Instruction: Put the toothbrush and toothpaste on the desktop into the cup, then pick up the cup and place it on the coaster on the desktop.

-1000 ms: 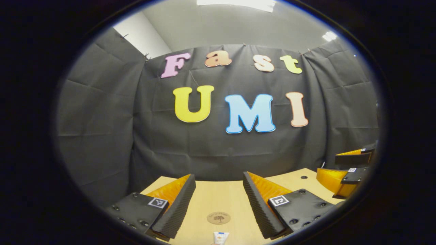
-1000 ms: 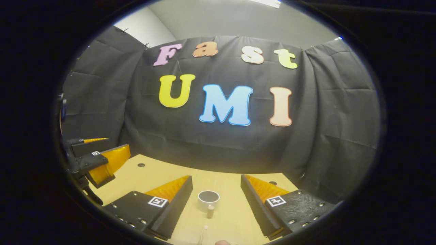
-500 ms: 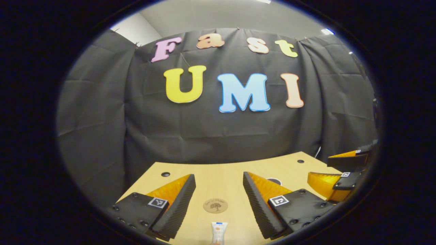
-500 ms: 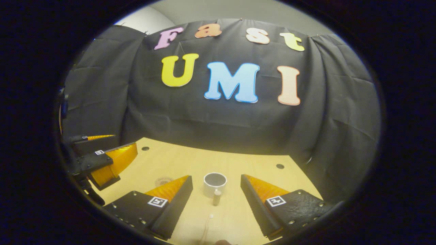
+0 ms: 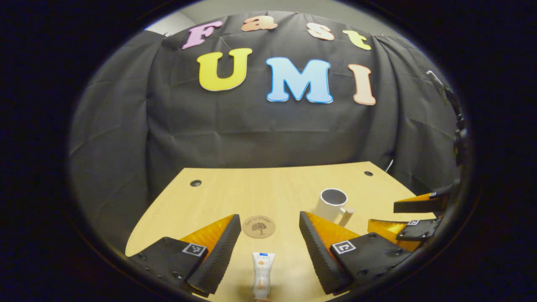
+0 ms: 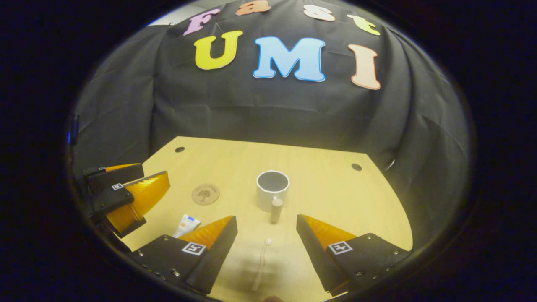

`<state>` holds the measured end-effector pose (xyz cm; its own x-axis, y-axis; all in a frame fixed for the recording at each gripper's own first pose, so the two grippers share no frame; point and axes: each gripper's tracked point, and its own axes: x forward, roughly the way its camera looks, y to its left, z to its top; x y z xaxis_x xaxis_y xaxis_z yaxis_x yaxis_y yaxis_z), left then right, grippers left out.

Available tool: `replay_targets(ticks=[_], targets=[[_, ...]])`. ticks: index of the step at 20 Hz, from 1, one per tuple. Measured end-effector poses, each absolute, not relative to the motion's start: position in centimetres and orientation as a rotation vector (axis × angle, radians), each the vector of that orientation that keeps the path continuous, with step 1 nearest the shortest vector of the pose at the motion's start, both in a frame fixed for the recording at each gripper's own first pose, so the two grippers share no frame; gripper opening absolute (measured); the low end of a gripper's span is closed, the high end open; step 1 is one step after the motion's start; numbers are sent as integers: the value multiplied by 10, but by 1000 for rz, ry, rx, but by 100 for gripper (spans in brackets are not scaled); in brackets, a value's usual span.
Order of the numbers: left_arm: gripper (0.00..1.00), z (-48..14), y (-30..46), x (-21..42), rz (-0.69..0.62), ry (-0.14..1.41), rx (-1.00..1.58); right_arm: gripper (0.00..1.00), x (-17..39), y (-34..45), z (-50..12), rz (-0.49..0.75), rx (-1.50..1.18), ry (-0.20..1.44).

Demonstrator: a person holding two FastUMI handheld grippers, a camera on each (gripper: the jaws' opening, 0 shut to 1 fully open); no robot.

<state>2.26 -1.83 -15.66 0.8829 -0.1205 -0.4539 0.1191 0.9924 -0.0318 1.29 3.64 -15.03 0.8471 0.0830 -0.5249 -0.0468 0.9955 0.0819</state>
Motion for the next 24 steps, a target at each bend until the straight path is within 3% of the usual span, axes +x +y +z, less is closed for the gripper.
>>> replay_targets(ticks=[9, 24], targets=[[93, -265, -2, -13, -132, 878, 26, 90, -7, 54, -227, 115, 126, 889], [93, -355, 6, -43, -143, 1265, -11, 91, -13, 65, -284, 134, 153, 1155]])
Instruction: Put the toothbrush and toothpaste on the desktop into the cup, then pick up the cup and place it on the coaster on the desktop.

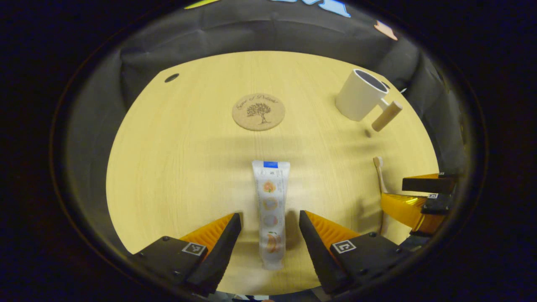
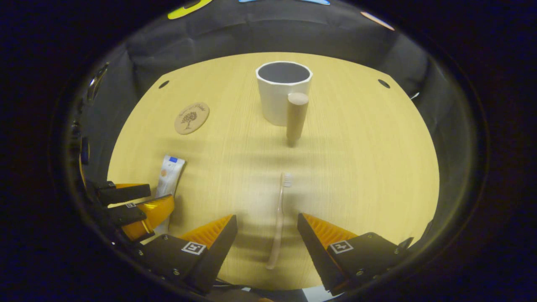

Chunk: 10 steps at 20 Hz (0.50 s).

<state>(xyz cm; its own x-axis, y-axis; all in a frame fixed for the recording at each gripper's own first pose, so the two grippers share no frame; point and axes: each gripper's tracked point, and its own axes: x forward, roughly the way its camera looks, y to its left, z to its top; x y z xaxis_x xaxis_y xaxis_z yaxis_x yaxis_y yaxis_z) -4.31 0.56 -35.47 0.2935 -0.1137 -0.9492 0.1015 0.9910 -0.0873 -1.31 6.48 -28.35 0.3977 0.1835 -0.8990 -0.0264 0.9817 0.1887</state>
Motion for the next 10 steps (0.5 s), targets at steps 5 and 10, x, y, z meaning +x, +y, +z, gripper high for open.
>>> replay_targets(ticks=[5, 10], targets=[[93, -367, 7, -44, -131, 1330, -21, 92, -15, 67, -299, 133, 162, 1218], [93, -367, 4, -41, -153, 1356, 25, 89, -19, 68, -309, 132, 193, 1275]])
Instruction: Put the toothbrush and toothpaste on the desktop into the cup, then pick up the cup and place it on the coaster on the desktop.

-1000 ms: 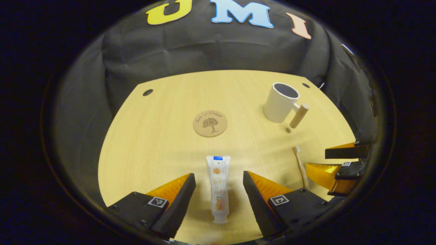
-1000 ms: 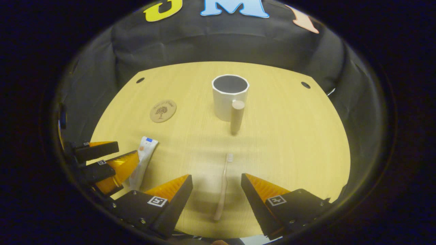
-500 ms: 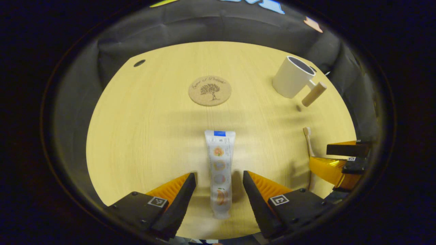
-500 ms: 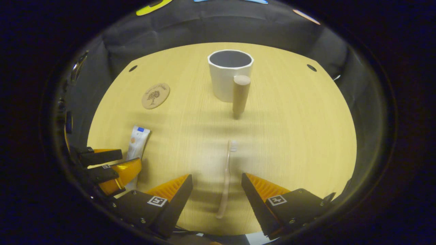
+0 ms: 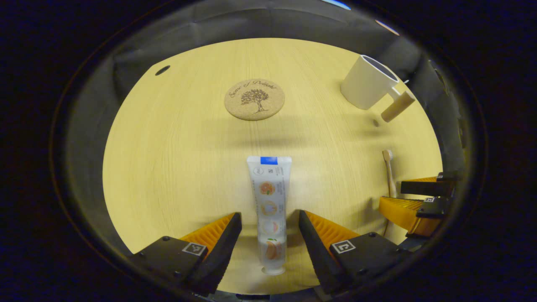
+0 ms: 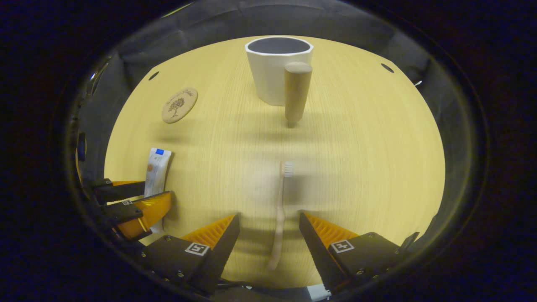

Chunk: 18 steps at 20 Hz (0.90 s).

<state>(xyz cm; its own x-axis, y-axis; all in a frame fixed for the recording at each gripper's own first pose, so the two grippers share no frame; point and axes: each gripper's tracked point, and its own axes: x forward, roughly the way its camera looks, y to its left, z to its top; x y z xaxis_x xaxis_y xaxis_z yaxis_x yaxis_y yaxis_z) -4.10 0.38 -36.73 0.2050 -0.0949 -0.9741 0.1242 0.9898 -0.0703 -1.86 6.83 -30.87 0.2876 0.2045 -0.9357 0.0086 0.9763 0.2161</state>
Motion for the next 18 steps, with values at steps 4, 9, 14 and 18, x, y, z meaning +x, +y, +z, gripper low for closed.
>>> replay_targets(ticks=[4, 9, 14, 18], targets=[[78, -368, 8, -40, -142, 1364, 58, 75, -24, 70, -316, 131, 218, 1315], [61, -369, 5, -39, -144, 1376, 59, 53, -22, 62, -321, 111, 195, 1327], [44, -367, 6, -40, -154, 1380, 62, 24, -18, 50, -330, 66, 222, 1342], [34, -366, 5, -38, -156, 1372, 59, 10, -22, 49, -317, 85, 248, 1344]])
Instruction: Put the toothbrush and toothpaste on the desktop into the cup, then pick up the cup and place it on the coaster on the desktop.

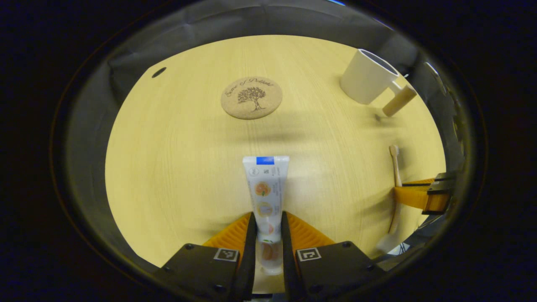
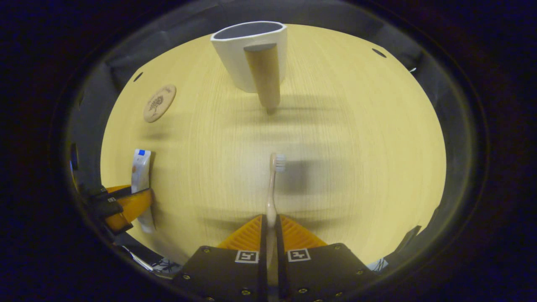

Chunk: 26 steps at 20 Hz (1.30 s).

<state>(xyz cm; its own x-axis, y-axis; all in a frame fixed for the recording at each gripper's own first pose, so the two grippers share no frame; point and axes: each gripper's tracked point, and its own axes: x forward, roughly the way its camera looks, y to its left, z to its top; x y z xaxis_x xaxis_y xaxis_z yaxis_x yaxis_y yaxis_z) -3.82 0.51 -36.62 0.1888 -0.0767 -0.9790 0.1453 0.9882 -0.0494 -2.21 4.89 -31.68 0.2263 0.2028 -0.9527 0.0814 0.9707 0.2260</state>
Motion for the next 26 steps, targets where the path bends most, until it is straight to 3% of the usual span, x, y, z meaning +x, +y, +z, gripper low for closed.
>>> replay_targets(ticks=[1, 3, 5, 6, 13, 26], targets=[[36, -367, 6, -39, -158, 1369, 54, 7, -21, 49, -323, 90, 255, 1337], [26, -364, 7, -38, -163, 1357, 36, 3, -21, 49, -323, 88, 280, 1330], [23, -362, 6, -38, -165, 1340, 22, 4, -19, 48, -325, 93, 299, 1324], [23, -364, 6, -37, -164, 1338, 20, 0, -19, 49, -325, 97, 305, 1323], [23, -360, 7, -38, -153, 1322, 7, 4, -18, 54, -317, 137, 345, 1246], [22, -283, 0, -2, -146, 977, -121, 3, 16, 51, -217, 162, 282, 753]])
